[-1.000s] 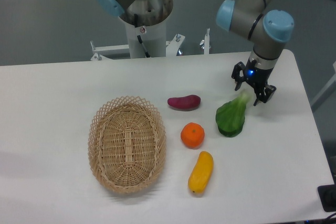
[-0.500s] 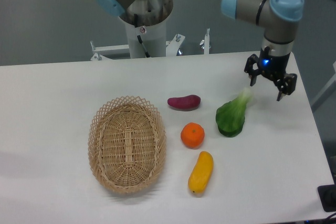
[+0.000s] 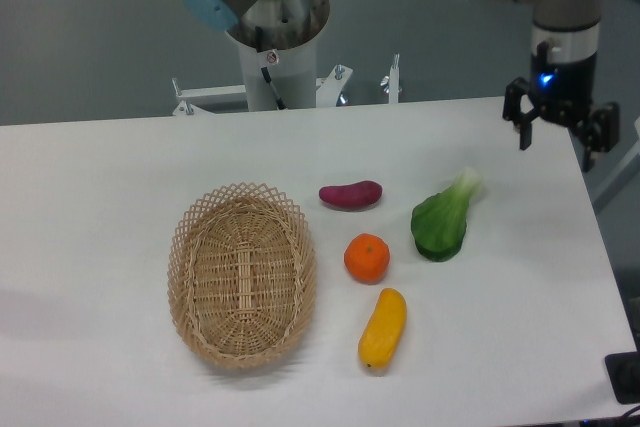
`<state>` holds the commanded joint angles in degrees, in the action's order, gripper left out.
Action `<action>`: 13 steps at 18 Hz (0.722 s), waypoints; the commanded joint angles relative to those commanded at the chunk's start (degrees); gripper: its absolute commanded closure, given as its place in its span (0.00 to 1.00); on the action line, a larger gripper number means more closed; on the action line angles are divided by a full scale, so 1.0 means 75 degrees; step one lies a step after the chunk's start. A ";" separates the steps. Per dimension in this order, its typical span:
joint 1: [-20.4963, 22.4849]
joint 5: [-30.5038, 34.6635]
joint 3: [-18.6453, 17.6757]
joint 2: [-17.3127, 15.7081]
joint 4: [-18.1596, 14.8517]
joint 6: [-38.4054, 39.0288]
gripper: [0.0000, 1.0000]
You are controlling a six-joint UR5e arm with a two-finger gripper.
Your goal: Place the green vegetable on the table
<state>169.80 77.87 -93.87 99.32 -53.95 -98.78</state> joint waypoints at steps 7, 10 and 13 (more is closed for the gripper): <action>0.0890 0.0024 0.0059 -0.0200 -0.0926 -0.2201 0.00; 0.1101 0.0024 0.0036 -0.0247 -0.1033 -0.2684 0.00; 0.1114 0.0024 0.0036 -0.0247 -0.1056 -0.2662 0.00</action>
<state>178.15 78.05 -93.60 97.47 -61.87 -118.74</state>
